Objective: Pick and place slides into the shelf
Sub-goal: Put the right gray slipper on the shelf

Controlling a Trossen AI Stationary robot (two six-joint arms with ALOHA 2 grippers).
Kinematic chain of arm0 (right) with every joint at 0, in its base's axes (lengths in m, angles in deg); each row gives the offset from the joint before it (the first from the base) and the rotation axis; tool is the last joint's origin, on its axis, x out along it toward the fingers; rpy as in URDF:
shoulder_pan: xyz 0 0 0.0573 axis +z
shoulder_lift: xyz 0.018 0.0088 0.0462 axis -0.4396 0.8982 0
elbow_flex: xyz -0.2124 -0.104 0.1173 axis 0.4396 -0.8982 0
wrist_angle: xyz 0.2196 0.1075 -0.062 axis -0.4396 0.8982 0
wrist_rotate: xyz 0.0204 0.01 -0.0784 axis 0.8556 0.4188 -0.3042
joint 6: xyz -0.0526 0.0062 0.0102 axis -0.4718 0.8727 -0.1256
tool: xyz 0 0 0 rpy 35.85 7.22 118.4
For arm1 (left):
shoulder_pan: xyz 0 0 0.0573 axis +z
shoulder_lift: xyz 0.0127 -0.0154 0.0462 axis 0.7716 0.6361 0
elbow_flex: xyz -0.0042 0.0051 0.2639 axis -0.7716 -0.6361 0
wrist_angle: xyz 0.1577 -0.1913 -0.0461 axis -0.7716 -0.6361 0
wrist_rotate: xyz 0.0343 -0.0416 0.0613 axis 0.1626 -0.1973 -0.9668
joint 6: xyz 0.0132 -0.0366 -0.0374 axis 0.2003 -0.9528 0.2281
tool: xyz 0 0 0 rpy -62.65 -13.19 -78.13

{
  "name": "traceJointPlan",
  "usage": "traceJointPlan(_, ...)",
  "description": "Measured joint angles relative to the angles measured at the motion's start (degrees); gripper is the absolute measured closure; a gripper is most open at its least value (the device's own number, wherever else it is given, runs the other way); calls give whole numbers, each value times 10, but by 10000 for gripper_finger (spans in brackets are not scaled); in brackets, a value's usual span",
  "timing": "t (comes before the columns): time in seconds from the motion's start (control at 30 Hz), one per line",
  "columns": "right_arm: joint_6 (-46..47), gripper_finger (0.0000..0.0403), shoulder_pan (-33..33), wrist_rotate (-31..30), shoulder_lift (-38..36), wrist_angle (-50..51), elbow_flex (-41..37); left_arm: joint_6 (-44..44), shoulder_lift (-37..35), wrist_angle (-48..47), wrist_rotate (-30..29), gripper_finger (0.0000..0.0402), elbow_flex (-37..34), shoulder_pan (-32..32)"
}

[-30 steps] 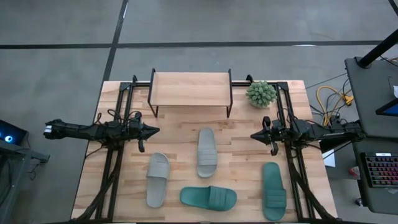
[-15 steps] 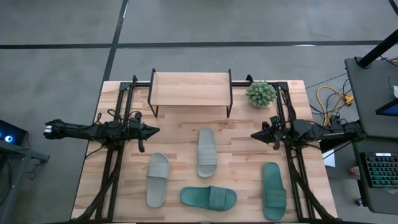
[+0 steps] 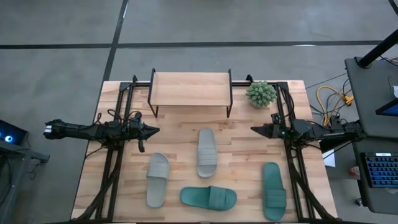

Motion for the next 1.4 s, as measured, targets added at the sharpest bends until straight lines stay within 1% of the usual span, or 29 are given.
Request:
traceJointPlan(0.2, 52, 394, 0, -3, 0, 0, 0, 0, 0, 0, 0, 402, 0, 0)
traceJointPlan(0.33, 58, 394, 0, -3, 0, 0, 0, -13, 0, 3, 0, 402, 0, 0)
traceJointPlan(0.43, 56, 394, 0, -3, 0, 0, 0, -104, 0, 33, 1, 402, -1, 0)
traceJointPlan(0.57, 55, 394, 0, -3, 0, -1, 0, -272, 0, 70, 1, 402, -1, 0)
traceJointPlan(0.67, 49, 394, 0, -3, 0, -1, 0, -393, 0, 79, -1, 402, -1, 0)
traceJointPlan(0.73, 52, 394, 0, -4, 0, -1, 0, -450, 0, 80, -1, 402, -1, 0)
traceJointPlan(0.8, 53, 394, 0, -12, 0, -4, 0, -488, 0, 81, 0, 402, -1, 0)
traceJointPlan(1.0, 69, 394, 0, -33, 0, -27, 0, -568, 0, 82, 0, 402, -1, 0)
traceJointPlan(1.27, 68, 394, 0, -33, 0, -48, 0, -574, 5, 106, -6, 402, 0, 0)
traceJointPlan(1.4, 42, 394, 0, -33, 0, -82, 0, -573, 4, 128, -7, 402, 0, 0)
